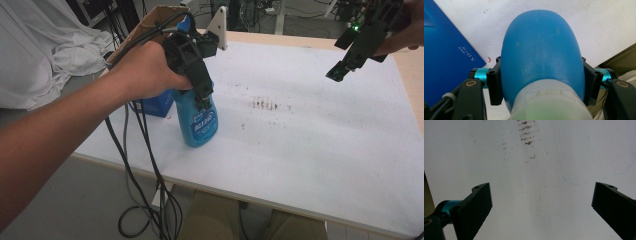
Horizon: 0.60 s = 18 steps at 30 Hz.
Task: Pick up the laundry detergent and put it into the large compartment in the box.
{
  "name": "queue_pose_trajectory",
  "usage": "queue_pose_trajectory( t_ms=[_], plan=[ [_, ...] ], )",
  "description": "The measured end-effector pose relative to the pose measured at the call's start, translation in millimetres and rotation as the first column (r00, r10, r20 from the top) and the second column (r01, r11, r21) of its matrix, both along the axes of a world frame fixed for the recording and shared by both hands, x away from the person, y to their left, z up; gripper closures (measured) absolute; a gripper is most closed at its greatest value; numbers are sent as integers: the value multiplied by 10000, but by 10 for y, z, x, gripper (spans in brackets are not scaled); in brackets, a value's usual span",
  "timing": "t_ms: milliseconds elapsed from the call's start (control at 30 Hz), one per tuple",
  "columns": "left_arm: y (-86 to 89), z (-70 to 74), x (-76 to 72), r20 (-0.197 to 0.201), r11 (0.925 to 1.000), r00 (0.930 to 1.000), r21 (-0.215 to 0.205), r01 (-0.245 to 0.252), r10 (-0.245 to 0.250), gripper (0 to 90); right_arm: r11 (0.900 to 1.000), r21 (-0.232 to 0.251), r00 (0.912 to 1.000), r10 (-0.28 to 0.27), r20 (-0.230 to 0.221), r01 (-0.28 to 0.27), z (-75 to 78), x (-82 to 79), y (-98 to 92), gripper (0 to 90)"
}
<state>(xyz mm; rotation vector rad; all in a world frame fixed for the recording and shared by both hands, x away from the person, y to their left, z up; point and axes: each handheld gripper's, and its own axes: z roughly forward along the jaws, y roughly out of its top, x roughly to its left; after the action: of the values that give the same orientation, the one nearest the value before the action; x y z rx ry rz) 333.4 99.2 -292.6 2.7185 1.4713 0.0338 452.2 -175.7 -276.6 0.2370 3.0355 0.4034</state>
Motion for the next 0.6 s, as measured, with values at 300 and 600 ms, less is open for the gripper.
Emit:
queue_pose_trajectory(
  t_ms=[300, 600],
  plan=[
    [2, 8, 4, 13, 10000, 10000, -13, -40, 40, 370, 10000, 9, 10000, -28, -43, 28, -4, 2, 10, 21],
    [-35, 234, 21, 0, 9990, 9991, -102, 432, -432, 372, 9999, -6, 9999, -130, -68, 130, 4, 18, -27, 21]
  ],
)
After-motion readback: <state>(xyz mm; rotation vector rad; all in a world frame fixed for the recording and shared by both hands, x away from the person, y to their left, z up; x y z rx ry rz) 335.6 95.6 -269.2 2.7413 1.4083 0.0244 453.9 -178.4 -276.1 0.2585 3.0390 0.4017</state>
